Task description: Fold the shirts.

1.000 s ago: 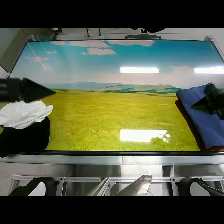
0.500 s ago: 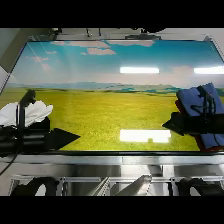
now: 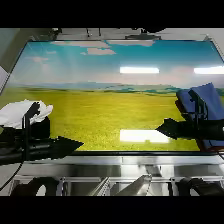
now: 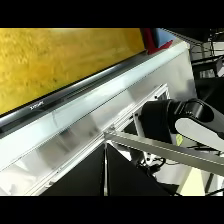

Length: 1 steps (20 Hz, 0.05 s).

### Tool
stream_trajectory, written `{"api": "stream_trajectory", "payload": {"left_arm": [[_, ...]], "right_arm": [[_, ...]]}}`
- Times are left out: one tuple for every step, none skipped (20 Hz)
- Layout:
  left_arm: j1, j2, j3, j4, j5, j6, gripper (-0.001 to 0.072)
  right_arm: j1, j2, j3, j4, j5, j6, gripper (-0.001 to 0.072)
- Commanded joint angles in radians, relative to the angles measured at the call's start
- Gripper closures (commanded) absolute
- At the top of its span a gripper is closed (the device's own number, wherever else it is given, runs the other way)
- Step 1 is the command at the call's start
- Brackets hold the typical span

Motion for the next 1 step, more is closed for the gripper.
{"api": "stream_trajectory", "payload": {"left_arm": [[-0.002,0.005,-0.004,-0.001,0.009,-0.002,0.0691]], "right_arm": [[0.003,0.002,-0.002,0.002,-0.005,0.0,0.0669]]}}
